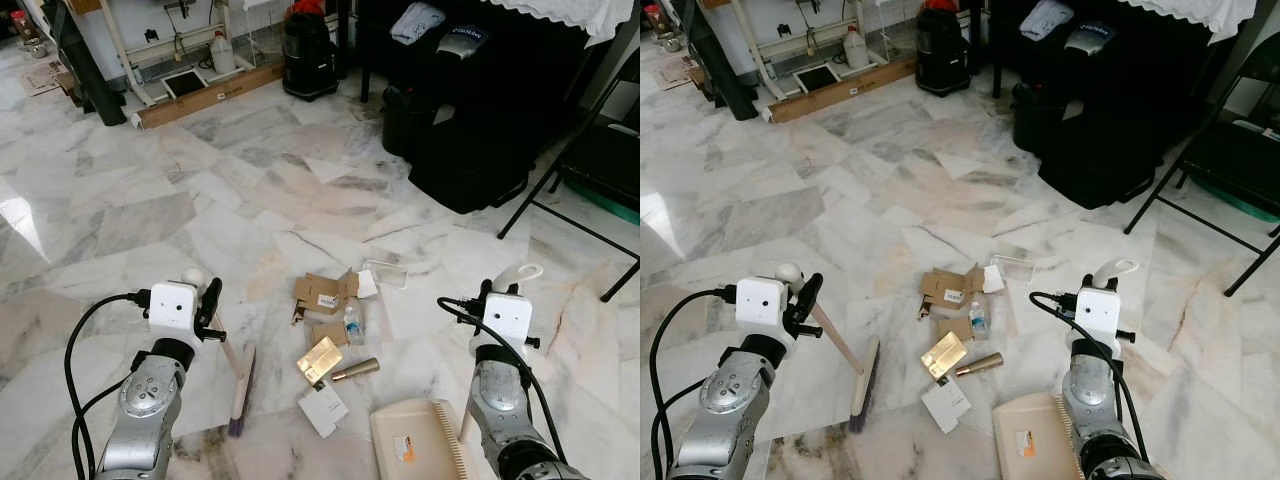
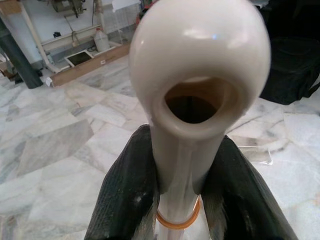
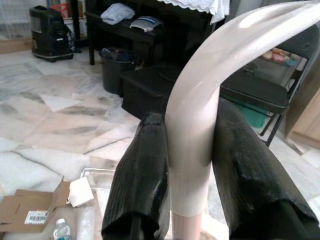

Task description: Sweep floor

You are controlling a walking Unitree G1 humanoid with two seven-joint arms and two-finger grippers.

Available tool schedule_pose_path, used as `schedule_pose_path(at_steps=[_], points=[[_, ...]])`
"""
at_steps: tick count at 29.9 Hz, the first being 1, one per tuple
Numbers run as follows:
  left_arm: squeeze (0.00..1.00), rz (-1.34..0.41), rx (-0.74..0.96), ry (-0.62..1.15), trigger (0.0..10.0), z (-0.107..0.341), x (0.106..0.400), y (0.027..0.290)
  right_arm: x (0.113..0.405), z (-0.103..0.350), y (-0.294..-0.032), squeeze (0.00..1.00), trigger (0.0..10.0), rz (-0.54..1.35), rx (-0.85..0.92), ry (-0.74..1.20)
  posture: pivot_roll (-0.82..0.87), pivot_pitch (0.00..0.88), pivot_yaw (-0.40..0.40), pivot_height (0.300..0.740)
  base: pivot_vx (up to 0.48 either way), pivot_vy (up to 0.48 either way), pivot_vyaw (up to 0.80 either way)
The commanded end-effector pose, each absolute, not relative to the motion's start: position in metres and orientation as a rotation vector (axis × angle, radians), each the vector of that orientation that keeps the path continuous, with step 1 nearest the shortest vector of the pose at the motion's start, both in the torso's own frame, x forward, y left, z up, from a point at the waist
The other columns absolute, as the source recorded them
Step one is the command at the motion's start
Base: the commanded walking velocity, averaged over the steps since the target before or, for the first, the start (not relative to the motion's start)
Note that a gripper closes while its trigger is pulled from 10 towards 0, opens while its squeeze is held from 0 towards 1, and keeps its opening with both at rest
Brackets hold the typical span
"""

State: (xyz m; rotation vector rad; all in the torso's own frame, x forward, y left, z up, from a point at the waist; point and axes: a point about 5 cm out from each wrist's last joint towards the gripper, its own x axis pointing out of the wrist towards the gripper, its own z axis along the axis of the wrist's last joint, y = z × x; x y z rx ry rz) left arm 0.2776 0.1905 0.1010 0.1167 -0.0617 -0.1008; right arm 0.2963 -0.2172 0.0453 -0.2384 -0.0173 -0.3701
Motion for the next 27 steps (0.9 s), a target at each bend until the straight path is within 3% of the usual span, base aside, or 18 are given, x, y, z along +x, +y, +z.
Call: schedule_pose_path(at_steps=[1,16,27], points=[[0.00,-0.110,0.124,-0.113,10.0,0.113,0.278,0.191,0.301,0.050,-0.217,0.00,10.0,-0.360,-0.261,-0.027,0.16,0.094,0.056,0.740,0.000,0.000,0.00],[0.00,-0.124,0.134,-0.131,10.0,0.118,0.279,0.191,0.319,0.077,-0.227,0.00,10.0,-0.413,-0.263,-0.117,0.16,0.078,0.056,0.740,0.000,0.000,0.00],[0.00,-0.227,0.126,-0.103,10.0,0.123,0.276,0.183,0.285,0.024,-0.216,0.00,10.0,-0.374,-0.268,0.108,0.19,0.104,0.057,0.740,0.000,0.000,0.00]])
